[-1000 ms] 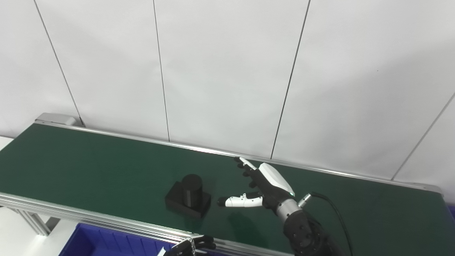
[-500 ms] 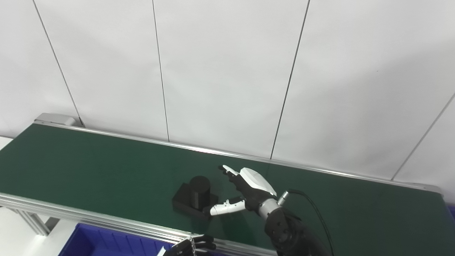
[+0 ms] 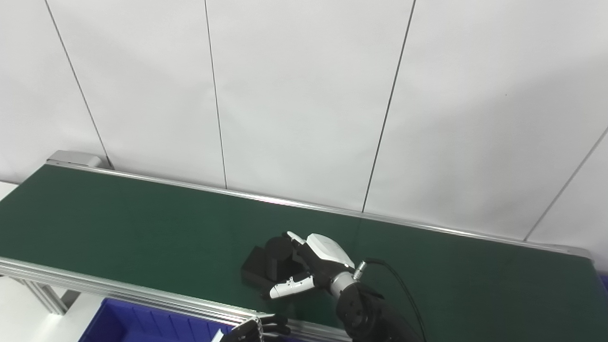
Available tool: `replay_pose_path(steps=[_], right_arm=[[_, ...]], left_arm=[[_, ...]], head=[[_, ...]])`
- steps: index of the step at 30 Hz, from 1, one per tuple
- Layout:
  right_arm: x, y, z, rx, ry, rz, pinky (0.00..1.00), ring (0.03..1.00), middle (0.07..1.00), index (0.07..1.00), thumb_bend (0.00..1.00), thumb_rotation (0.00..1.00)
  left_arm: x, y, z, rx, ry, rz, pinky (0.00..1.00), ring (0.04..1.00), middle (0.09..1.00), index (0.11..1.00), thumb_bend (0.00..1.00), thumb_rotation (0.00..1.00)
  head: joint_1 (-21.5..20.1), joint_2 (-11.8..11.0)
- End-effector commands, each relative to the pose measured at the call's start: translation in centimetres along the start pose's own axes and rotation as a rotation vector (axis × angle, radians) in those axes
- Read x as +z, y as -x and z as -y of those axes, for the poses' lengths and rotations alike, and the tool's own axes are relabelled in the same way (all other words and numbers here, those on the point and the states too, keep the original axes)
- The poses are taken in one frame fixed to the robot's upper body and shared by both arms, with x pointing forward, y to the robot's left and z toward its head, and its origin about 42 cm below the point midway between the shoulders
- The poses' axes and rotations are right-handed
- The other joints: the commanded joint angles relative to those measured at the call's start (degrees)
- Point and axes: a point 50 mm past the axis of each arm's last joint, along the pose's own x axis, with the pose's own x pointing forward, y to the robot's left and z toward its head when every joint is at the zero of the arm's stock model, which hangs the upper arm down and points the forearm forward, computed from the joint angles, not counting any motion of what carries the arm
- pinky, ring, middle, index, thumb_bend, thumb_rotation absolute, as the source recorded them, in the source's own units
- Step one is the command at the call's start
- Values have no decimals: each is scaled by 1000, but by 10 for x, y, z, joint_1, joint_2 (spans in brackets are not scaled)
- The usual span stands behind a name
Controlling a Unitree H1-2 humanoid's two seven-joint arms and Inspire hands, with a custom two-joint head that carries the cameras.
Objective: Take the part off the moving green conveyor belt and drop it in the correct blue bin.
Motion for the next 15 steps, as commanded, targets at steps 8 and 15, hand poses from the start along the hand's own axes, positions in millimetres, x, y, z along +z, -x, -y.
replay_pose_path(steps=[8, 15], right_arm=[[21, -21, 8, -101, -16, 82, 721, 820, 890, 965, 909, 375], [10, -30, -9, -241, -171, 101, 578, 703, 771, 839, 802, 119]], left_arm=[[9, -5, 2, 0, -20, 59, 524, 616, 702, 727, 843, 313], [10, -4, 2, -2, -23, 61, 524, 620, 718, 730, 842, 311]], head=[[1, 3], [1, 6]])
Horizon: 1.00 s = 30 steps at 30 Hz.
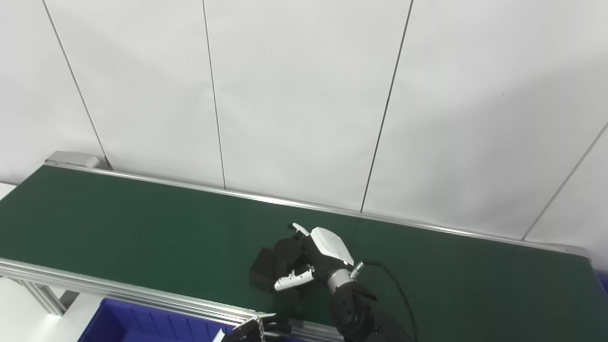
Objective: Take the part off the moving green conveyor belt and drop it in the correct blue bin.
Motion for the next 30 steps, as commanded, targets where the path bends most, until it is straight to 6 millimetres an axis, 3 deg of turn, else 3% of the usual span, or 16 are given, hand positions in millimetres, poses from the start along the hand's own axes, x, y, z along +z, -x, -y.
replay_pose_path(steps=[1, 3, 4, 7, 23, 30], right_arm=[[25, -7, 0, -70, -64, 112, 511, 616, 717, 778, 766, 46], [23, -7, -5, -114, -83, 130, 465, 559, 674, 733, 735, 18], [22, -7, -8, -134, -87, 140, 420, 480, 602, 682, 609, 7], [19, -5, -14, -174, -93, 167, 332, 398, 506, 567, 520, 0], [8, 1, -24, -211, -121, 171, 283, 384, 482, 544, 512, 0], [8, 13, -10, -279, -167, 215, 280, 381, 483, 547, 511, 0]], left_arm=[[10, -4, 0, -7, -25, 61, 523, 621, 721, 730, 843, 312], [10, -3, 0, -4, -32, 60, 522, 621, 722, 730, 844, 313], [11, -3, -1, -3, -34, 60, 521, 620, 721, 729, 844, 317], [11, -2, -2, -6, -38, 61, 524, 622, 722, 731, 833, 310], [12, -2, -5, 0, -56, 58, 511, 604, 710, 728, 838, 331], [13, -2, -6, -2, -48, 64, 507, 598, 701, 730, 834, 328]], head=[[0, 0], [1, 2], [1, 2], [0, 3], [-2, 7], [-10, 14]])
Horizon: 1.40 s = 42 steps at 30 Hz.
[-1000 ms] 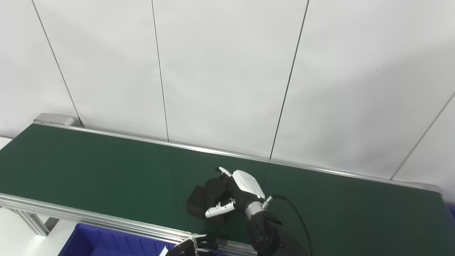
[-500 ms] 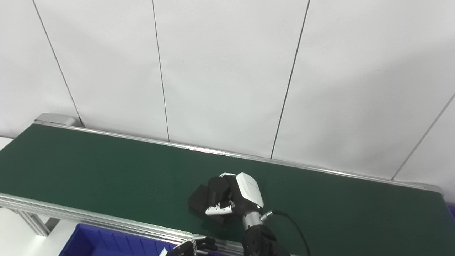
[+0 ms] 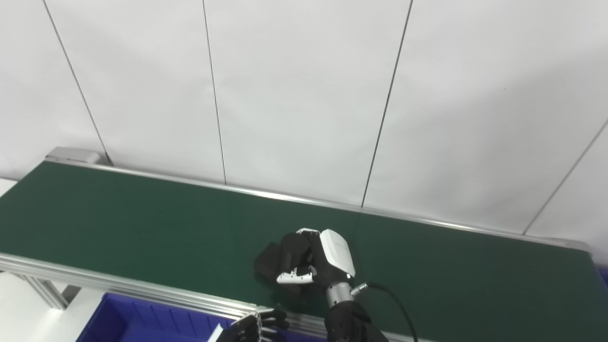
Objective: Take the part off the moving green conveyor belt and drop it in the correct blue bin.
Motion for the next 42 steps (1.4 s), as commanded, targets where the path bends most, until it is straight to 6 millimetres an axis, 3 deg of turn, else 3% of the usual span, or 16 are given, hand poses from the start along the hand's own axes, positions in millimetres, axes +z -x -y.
replay_pose_path(steps=[1, 14, 20, 27, 42], right_arm=[[26, -11, 21, -73, -43, 124, 284, 381, 483, 547, 511, 0], [39, 40, 75, -218, -202, 155, 410, 424, 501, 521, 516, 0], [33, 72, 95, -250, -276, 157, 427, 438, 499, 510, 517, 0], [20, 106, 106, -251, -272, 126, 411, 440, 498, 504, 518, 0], [0, 156, 127, -174, -230, 67, 395, 427, 499, 520, 516, 0]], left_arm=[[13, -5, -2, -5, -18, 77, 506, 598, 703, 730, 837, 331], [20, -3, -6, -5, -36, 95, 495, 593, 694, 722, 837, 336], [26, -2, -7, -3, -51, 114, 486, 586, 682, 719, 835, 340], [33, 1, -10, -15, -77, 128, 491, 591, 689, 721, 844, 376], [47, 7, -18, -25, -56, 174, 507, 611, 714, 719, 859, 364]], head=[[0, 0], [-19, 22], [-31, 49], [-48, 67], [-95, 110]])
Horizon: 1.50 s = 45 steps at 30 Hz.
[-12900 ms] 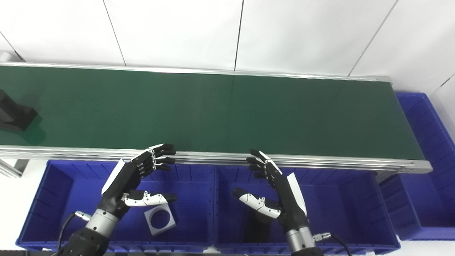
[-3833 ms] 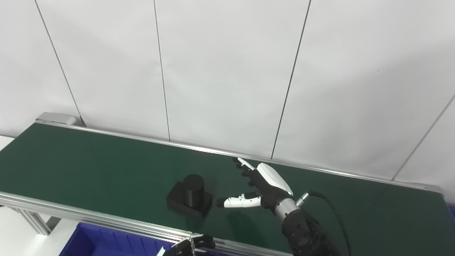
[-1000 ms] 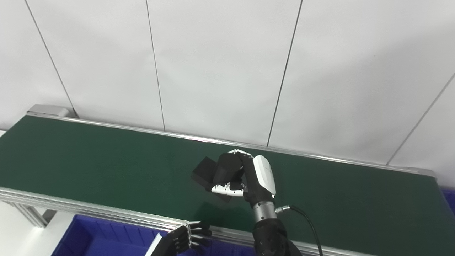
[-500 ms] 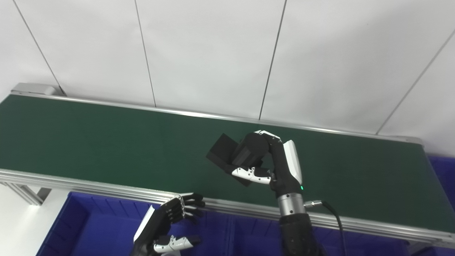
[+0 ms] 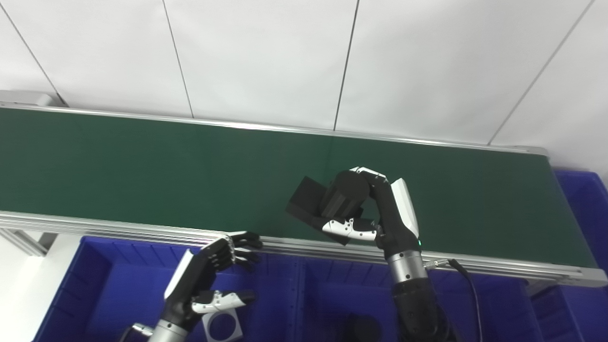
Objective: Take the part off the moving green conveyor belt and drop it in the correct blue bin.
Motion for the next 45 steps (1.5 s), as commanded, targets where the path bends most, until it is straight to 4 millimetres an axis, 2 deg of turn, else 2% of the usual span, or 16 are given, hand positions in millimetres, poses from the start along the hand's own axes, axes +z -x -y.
replay_pose_path(steps=[1, 7, 15, 25, 34, 39, 45], right_arm=[[9, 3, 12, 0, 8, 23, 397, 429, 500, 519, 516, 0], [-5, 26, 32, 156, 81, -73, 406, 429, 497, 520, 516, 0], [-21, 40, 46, 275, 136, -152, 398, 418, 503, 522, 515, 0], [-29, 43, 53, 414, 278, -225, 420, 435, 494, 515, 517, 0], [-34, 43, 60, 502, 405, -260, 367, 404, 487, 538, 514, 0], [-34, 43, 73, 504, 500, -267, 353, 402, 490, 535, 514, 0], [-35, 42, 95, 497, 603, -283, 383, 415, 506, 517, 516, 0]], left_arm=[[11, -2, -2, 2, 0, 66, 508, 615, 718, 718, 861, 360], [15, -2, -7, -13, -18, 78, 507, 610, 721, 723, 848, 379], [21, -2, -10, -8, -24, 80, 501, 600, 712, 719, 855, 381], [26, -1, -16, -11, -50, 70, 498, 595, 714, 724, 860, 419], [27, 1, -18, -8, -37, 62, 499, 605, 721, 722, 871, 415], [28, 1, -18, -12, -42, 62, 501, 610, 718, 724, 864, 419], [28, 0, -17, -9, -48, 68, 494, 603, 716, 724, 862, 428]], head=[[0, 0], [-9, 17], [-12, 30], [-18, 40], [-20, 43], [-22, 46], [-20, 46]])
